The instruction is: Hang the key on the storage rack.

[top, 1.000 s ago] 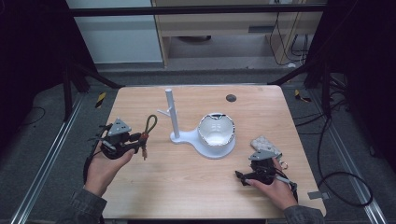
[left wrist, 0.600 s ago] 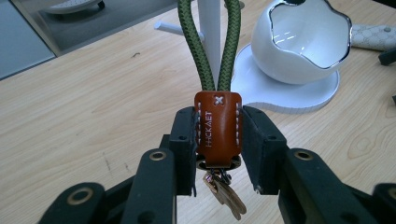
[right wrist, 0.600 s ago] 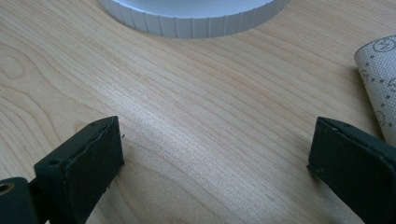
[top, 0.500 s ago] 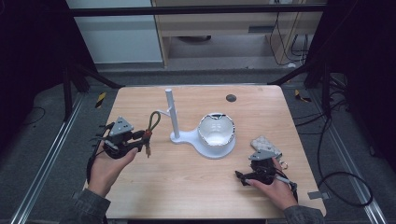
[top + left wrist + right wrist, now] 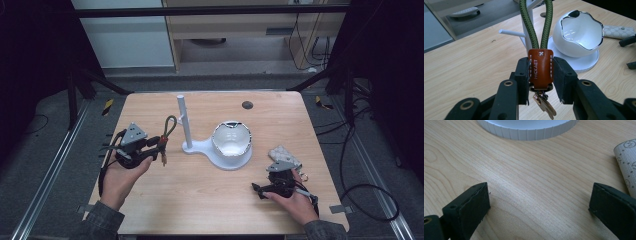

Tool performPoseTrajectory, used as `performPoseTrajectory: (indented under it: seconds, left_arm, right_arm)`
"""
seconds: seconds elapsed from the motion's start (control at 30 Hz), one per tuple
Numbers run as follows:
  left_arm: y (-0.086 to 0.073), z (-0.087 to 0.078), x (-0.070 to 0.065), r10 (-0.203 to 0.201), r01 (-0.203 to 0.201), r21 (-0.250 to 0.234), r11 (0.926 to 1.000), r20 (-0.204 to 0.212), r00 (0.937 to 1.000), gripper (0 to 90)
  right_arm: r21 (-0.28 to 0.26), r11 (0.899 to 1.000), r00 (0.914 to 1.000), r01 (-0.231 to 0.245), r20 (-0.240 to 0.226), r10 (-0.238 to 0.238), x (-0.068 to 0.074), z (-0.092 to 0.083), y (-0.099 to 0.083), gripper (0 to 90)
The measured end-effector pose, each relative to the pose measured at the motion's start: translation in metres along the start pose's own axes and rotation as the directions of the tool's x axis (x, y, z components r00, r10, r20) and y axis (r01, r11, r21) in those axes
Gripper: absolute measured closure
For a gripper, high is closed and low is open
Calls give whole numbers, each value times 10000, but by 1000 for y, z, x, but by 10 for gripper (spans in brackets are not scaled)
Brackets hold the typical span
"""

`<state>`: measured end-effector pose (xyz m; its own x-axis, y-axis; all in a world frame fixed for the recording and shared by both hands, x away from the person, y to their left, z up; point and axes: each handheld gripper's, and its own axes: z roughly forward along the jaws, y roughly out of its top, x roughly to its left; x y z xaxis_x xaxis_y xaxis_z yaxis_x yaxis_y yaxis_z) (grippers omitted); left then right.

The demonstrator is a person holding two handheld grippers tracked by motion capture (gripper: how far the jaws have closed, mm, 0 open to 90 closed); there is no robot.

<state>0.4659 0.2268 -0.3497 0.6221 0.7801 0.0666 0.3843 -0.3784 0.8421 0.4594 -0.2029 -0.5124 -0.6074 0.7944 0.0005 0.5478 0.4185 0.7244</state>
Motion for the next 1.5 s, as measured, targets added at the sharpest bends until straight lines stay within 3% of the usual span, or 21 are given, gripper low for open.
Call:
performPoseTrajectory:
  seconds: [0.3,0.57,1.13,1.5]
  left_arm:
    - [3,0,-6,-39,39,-285,9996,1,10000,661]
    - [10,16,-14,19,-20,-357,9994,-41,10000,661]
    - [7,43,-7,-417,406,-280,9988,-394,9984,661]
    - [1,58,-8,-578,571,-169,9982,-410,9975,660]
  right_arm:
    - [-1,10000,10000,0,0,0,0,0,0,30]
    - [0,10000,10000,1,0,-1,0,0,0,30]
    - [1,10000,10000,3,-3,-3,0,0,0,30]
    - [8,10000,10000,14,-4,-14,0,0,0,29]
